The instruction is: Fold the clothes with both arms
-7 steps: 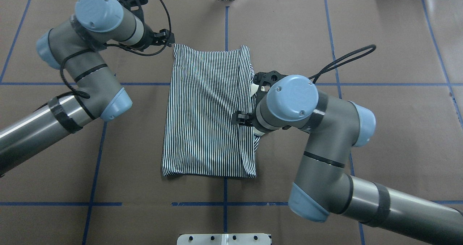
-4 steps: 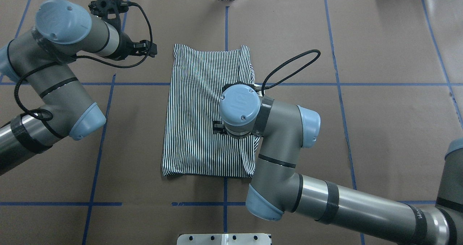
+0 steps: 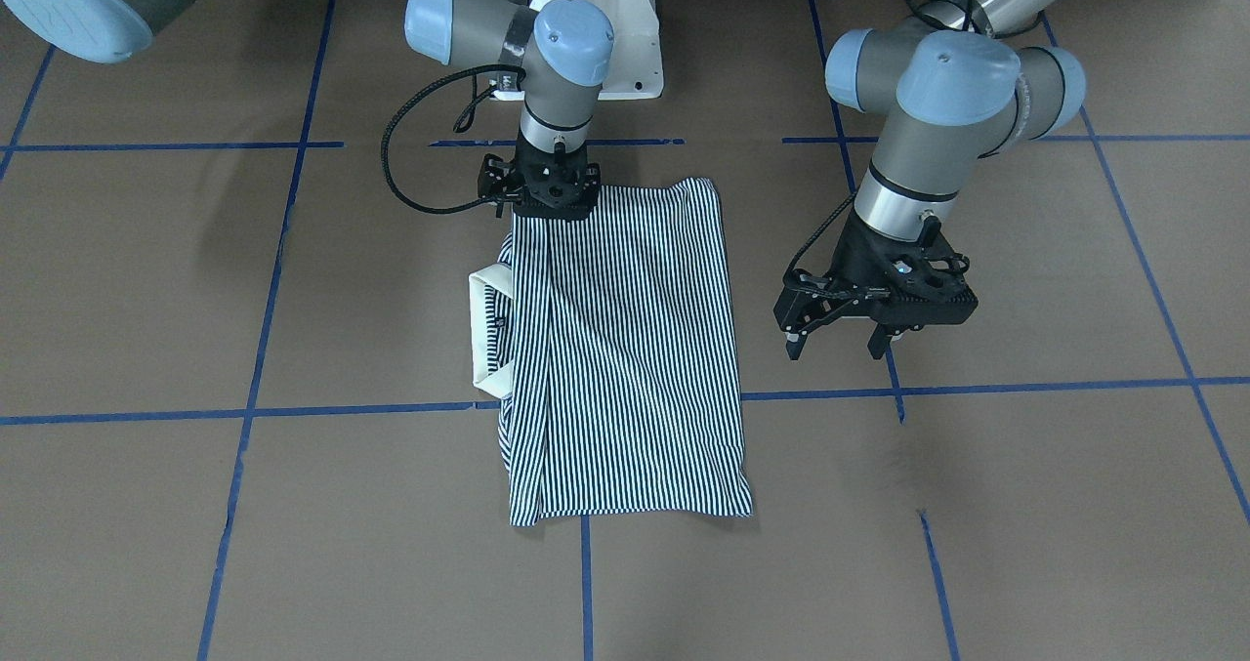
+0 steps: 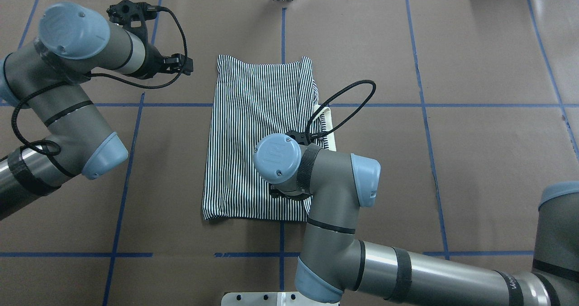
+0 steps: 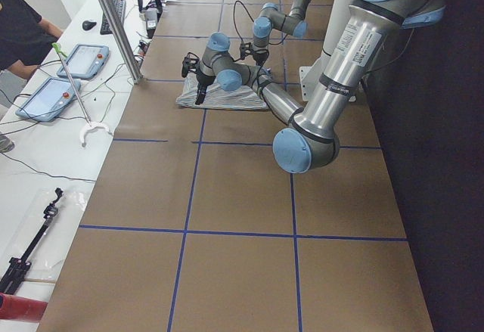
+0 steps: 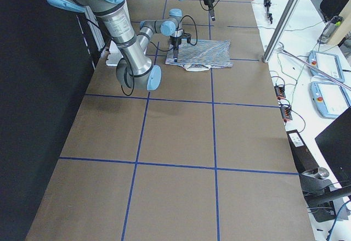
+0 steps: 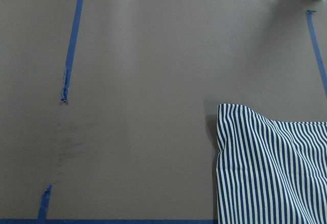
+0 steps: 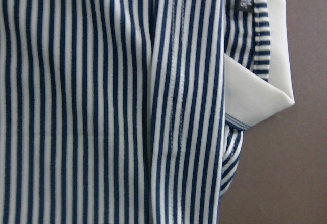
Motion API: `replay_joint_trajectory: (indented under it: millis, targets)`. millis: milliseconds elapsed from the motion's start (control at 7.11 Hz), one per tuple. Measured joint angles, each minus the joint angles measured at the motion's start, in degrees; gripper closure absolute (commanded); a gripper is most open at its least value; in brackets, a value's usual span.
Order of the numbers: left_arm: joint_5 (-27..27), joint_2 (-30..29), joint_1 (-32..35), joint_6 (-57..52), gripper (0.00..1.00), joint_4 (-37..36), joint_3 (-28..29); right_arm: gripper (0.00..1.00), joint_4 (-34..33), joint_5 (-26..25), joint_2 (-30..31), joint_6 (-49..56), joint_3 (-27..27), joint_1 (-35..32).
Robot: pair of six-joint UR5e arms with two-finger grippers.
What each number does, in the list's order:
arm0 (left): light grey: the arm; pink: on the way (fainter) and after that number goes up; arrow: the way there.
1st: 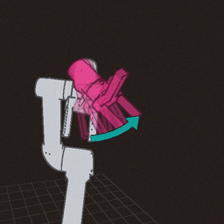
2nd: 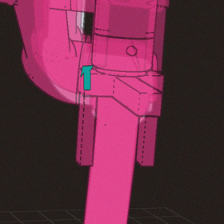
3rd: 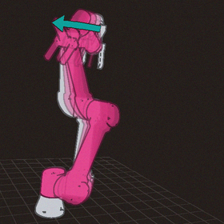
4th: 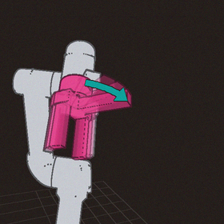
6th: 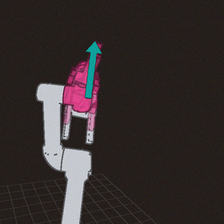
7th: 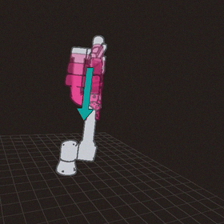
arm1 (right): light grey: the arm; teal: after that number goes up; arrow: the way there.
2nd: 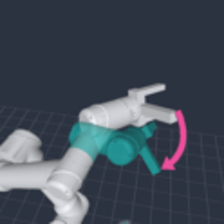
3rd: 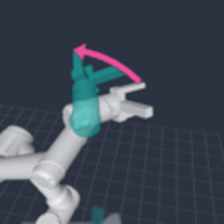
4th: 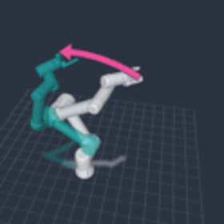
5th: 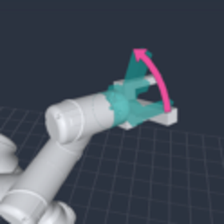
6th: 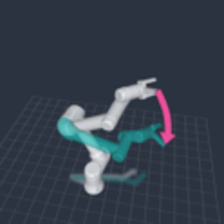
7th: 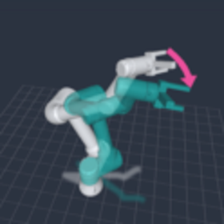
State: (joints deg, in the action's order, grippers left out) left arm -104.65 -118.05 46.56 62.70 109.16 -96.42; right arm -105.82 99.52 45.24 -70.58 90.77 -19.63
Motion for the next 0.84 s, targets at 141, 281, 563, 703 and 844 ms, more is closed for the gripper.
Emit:
replay_joint_trajectory:
  millis: [141,281,563,703,844]
  targets:
    - [0.0,0.0,-0.1,0.1,0.0,0.0,0.2,0.0,-1.1,0.1,0.1,0.8,0.0,0.2]
    - [0.0,0.0,-0.1,0.2,0.0,0.1,0.3,0.0,-1.6,0.2,0.3,1.2,0.1,0.2]
    - [0.1,0.0,-0.2,0.3,0.0,0.1,0.4,0.0,-2.5,0.2,0.5,2.2,0.1,0.3]
    - [0.1,0.0,-0.3,0.3,0.0,0.2,0.4,0.0,-3.3,0.1,0.6,2.9,0.0,0.3]
    - [0.1,-0.1,-0.3,0.3,0.0,0.3,0.4,0.0,-3.8,0.0,0.7,3.3,0.0,0.3]
